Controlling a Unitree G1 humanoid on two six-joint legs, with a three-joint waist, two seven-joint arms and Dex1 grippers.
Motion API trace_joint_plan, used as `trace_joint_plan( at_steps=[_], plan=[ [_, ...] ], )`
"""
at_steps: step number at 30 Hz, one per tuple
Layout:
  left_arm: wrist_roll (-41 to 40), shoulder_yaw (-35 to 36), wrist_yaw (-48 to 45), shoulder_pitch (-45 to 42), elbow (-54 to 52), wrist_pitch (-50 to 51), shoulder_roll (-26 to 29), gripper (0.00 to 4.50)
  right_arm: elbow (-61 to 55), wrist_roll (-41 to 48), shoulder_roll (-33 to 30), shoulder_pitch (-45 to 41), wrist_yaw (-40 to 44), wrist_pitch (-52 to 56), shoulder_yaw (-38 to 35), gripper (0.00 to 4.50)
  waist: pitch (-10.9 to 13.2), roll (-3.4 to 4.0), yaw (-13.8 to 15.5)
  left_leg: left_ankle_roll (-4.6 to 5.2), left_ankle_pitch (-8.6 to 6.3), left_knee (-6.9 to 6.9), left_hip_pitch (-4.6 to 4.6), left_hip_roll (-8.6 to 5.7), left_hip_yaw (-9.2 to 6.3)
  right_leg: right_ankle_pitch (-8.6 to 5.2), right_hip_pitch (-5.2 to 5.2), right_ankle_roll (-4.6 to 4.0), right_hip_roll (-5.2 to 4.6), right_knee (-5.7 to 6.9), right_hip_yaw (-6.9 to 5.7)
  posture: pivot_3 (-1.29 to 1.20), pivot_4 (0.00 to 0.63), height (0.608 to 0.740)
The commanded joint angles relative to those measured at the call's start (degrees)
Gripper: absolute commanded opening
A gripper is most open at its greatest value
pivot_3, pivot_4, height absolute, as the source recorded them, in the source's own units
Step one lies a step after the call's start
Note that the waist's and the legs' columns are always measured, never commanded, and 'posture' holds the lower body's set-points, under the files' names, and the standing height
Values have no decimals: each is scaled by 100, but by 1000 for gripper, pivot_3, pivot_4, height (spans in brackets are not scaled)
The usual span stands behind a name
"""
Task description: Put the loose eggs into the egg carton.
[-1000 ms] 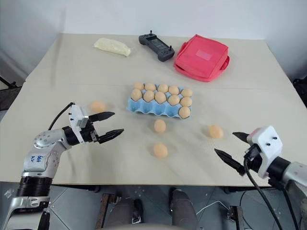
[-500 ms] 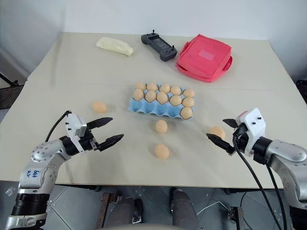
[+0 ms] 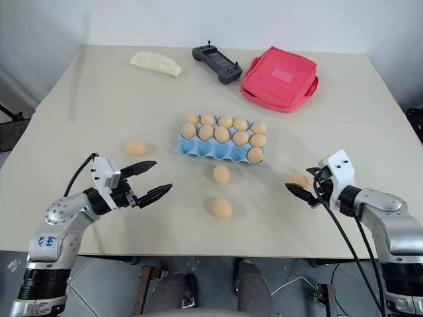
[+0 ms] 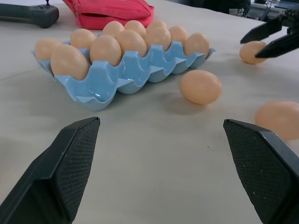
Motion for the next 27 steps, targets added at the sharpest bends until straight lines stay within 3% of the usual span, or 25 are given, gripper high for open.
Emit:
trace_joint_plan(
  at_steps=[1,4,8,10,18,27],
  plan=[
    [-43,34,-14,-128,-36,-93,19,4500,42,-21,30,-127,-39,128,-10,4303,0,1,-2,0,0,0,0,0,0,0,0,0,0,0,0,0,150,740],
    [-27,14,-13,-202,26,-109,3,4500,-9,-17,125,-149,-116,56,-81,3563,1,1,1,-1,-1,0,0,2,0,1,0,2,1,0,-2,0,150,740],
    [-16,11,-24,-253,85,-123,1,4500,-335,50,78,-174,-152,142,-220,2144,4,7,-1,-2,-1,0,-1,2,0,2,0,3,1,0,-2,0,150,740],
    [-16,18,-35,-272,116,-135,10,4500,-591,87,30,-267,-187,199,-265,1670,5,8,-4,-3,-1,0,-1,2,2,2,0,3,1,0,-1,0,150,740],
    [7,-23,-91,-417,295,-215,19,4500,-1257,308,469,-1596,-361,686,338,1559,9,14,-7,-7,-2,0,1,13,2,1,-5,-2,6,6,-3,0,150,740],
    [40,-35,-24,-472,307,-270,-28,4500,99,-566,1646,-2768,-558,95,1622,1559,9,15,-11,-18,-6,2,-24,15,28,-1,-44,-5,-1,28,-21,0,150,740]
  ],
)
